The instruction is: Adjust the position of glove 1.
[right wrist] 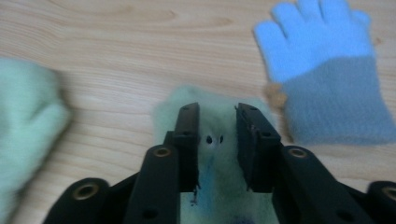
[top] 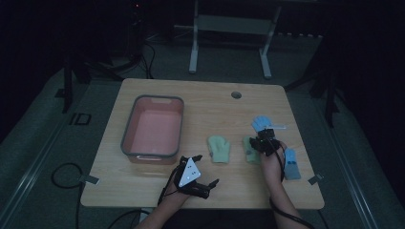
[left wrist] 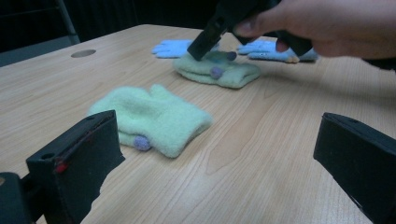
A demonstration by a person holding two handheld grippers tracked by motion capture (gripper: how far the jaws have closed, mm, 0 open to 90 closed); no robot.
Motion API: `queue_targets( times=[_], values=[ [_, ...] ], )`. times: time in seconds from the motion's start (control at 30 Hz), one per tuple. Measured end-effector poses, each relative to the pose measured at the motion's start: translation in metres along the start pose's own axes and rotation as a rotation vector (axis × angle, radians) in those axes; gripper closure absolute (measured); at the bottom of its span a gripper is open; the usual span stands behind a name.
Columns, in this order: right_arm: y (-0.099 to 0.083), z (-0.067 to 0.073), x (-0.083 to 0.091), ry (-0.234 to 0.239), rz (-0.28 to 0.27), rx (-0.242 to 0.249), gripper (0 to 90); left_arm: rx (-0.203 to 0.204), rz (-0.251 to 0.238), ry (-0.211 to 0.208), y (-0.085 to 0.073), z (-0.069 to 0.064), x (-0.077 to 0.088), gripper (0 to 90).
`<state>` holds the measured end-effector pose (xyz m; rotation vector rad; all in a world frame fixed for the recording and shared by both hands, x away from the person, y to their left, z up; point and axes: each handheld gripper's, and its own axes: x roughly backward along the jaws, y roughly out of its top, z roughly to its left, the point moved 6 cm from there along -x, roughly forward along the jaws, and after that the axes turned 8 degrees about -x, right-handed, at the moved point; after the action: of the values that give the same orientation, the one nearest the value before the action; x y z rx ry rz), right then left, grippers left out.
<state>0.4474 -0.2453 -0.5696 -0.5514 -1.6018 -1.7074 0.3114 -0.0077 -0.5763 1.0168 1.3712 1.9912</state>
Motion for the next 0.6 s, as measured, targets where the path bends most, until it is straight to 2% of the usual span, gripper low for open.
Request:
queue_targets(
  times=[0.07, 0.1, 0.17, 0.23, 0.3, 0.4, 0.6],
  values=[
    [0.003, 0.0, 0.007, 0.013, -0.005, 0.02, 62.9, -0.001, 0.001, 0.001, 0.0, 0.0, 0.0, 0.6],
    [0.005, 0.001, 0.011, 0.039, -0.005, 0.037, 61.0, -0.002, 0.0, 0.001, 0.0, 0.0, 0.0, 0.6],
    [0.008, 0.001, 0.02, 0.048, -0.006, 0.091, 61.0, -0.003, 0.001, 0.001, 0.0, 0.0, 0.0, 0.6],
    [0.008, 0.001, 0.022, 0.054, -0.005, 0.101, 60.1, -0.002, 0.0, 0.003, 0.0, 0.0, 0.0, 0.6],
    [0.009, -0.002, 0.034, 0.086, 0.007, 0.137, 58.1, -0.005, 0.003, 0.003, 0.0, 0.0, 0.0, 0.6],
    [0.007, -0.004, 0.046, 0.13, 0.015, 0.153, 58.5, -0.002, 0.004, 0.003, 0.0, 0.0, 0.0, 0.6],
    [0.0, -0.01, 0.054, 0.163, 0.047, 0.186, 59.9, -0.011, 0.007, 0.002, 0.0, -0.001, 0.0, 0.6]
  ],
)
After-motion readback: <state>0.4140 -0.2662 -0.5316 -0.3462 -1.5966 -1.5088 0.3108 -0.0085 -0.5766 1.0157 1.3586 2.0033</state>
